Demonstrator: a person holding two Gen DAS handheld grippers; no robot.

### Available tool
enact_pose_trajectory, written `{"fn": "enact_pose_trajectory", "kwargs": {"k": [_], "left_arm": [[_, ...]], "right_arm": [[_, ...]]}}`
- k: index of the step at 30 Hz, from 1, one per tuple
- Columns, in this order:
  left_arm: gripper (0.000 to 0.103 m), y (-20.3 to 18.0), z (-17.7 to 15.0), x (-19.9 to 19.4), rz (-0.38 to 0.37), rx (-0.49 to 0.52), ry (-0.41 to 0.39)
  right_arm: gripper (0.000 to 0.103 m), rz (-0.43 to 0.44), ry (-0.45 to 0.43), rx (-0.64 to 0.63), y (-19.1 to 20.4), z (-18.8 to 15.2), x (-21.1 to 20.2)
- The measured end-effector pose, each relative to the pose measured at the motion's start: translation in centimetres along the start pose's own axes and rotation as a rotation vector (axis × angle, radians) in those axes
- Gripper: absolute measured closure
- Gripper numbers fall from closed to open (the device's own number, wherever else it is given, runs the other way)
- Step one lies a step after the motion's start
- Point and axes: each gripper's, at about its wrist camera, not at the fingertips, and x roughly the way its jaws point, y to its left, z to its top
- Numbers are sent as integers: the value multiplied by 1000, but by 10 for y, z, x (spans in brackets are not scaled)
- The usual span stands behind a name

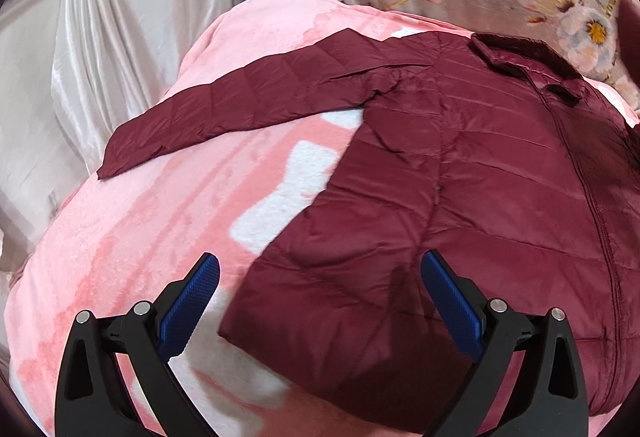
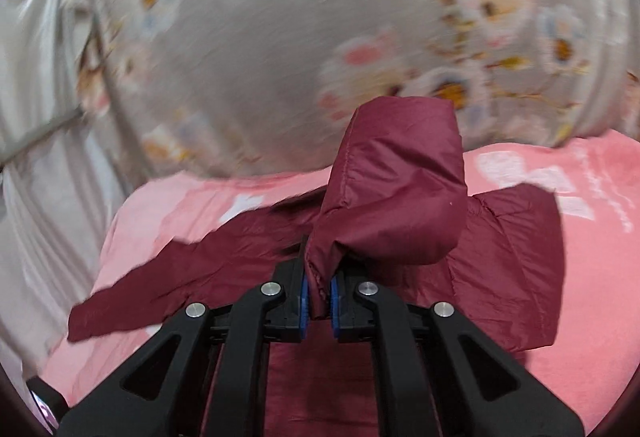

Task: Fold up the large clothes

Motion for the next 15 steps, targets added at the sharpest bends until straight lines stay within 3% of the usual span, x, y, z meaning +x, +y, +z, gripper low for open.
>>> {"fn": "enact_pose_trajectory", "kwargs": {"k": [4, 9, 11, 13, 15], "left_arm": [[5, 11, 0, 5, -9, -22, 10], [5, 21, 5, 11, -40, -49, 29], [5, 23, 8, 11, -64, -55, 35], [5, 25, 15, 10, -96, -63, 33], [5, 27, 23, 9, -131, -80, 32]], "right_arm": [[96, 49, 101, -111, 60, -42, 48], [90, 44, 200, -206, 106, -89, 92], [79, 62, 231, -220, 116, -101, 102], [49, 105, 233, -225, 121, -109, 99], [36, 123, 193, -234, 125, -109, 88]]}}
